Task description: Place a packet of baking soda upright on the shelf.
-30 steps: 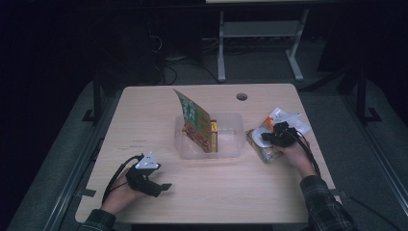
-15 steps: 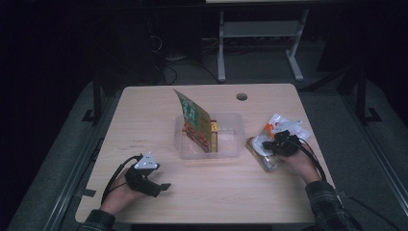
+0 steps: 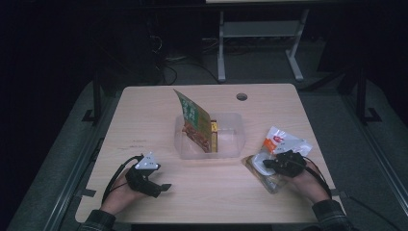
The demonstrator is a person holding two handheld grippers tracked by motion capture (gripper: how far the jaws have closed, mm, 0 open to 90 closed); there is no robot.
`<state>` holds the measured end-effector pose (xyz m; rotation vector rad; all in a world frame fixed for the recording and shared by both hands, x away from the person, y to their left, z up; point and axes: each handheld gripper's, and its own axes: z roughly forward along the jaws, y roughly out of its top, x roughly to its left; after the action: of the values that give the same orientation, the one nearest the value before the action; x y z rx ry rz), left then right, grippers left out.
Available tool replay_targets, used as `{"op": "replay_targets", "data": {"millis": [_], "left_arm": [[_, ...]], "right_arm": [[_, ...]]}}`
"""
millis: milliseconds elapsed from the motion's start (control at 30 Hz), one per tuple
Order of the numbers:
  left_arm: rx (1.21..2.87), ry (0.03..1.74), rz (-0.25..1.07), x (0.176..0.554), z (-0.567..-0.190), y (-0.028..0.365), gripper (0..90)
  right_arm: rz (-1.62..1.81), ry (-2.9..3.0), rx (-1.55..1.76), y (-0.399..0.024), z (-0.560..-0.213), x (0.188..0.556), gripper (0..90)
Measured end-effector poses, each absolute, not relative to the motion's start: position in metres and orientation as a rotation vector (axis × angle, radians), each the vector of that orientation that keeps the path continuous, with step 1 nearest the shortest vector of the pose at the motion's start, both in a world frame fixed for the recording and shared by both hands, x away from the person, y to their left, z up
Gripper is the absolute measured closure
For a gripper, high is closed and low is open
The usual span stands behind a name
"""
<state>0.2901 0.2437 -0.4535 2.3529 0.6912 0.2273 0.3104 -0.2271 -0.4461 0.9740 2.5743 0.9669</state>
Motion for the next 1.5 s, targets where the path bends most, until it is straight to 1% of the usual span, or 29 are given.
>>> {"op": "replay_targets", "data": {"millis": [100, 200, 400, 733, 1033, 1200, 1500], "left_arm": [[2.352, 0.69, 0.229, 0.29, -0.454, 0.243, 14.1], [2.352, 0.691, 0.227, 0.29, -0.453, 0.244, 14.1], [2.357, 0.689, 0.223, 0.29, -0.454, 0.243, 14.1], [2.362, 0.679, 0.214, 0.29, -0.455, 0.24, 14.1], [2.361, 0.674, 0.209, 0.29, -0.454, 0.24, 14.1], [2.359, 0.668, 0.209, 0.29, -0.454, 0.239, 14.1], [2.346, 0.662, 0.199, 0.288, -0.453, 0.237, 14.0]], "right_arm": [[0.986, 2.588, 0.923, -0.226, -0.443, 0.301, 90.0], [0.968, 2.578, 0.918, -0.232, -0.436, 0.301, 90.0], [0.907, 2.621, 0.9, -0.234, -0.44, 0.303, 90.0], [0.974, 2.726, 0.824, -0.216, -0.44, 0.299, 90.0], [1.001, 2.806, 0.682, -0.184, -0.44, 0.288, 90.0], [1.007, 2.851, 0.562, -0.156, -0.439, 0.28, 90.0], [1.03, 2.892, 0.415, -0.122, -0.44, 0.274, 90.0]]}}
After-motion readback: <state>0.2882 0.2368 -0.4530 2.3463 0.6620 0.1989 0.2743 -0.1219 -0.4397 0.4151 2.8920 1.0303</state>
